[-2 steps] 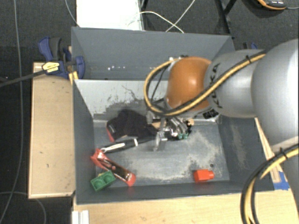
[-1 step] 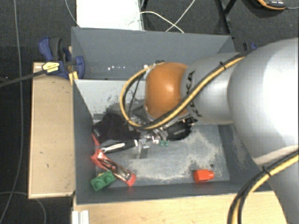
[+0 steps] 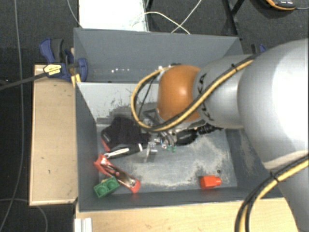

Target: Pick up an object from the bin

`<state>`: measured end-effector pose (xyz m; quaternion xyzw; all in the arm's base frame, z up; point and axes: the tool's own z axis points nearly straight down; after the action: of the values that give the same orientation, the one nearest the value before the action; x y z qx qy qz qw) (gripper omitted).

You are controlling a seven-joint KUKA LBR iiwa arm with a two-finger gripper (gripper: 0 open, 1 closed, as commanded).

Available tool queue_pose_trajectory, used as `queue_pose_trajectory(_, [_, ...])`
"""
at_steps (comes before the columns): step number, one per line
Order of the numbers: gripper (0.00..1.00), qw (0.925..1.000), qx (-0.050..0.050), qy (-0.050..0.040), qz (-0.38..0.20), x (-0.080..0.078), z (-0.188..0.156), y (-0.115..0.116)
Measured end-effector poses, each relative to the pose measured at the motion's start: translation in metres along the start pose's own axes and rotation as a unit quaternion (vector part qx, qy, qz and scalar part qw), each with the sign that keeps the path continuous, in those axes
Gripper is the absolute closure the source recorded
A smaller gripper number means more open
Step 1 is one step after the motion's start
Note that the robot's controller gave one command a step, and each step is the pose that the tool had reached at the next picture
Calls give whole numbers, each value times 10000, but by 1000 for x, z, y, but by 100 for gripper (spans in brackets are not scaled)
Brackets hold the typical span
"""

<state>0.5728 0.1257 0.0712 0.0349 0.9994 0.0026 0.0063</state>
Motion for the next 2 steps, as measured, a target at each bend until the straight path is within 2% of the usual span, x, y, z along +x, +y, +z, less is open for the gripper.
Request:
queue_pose_trajectory(1, [100, 9969, -11, 20, -787, 20, 0, 53])
queue_pose_trajectory(2, [100, 9969, -12, 20, -783, 20, 0, 53])
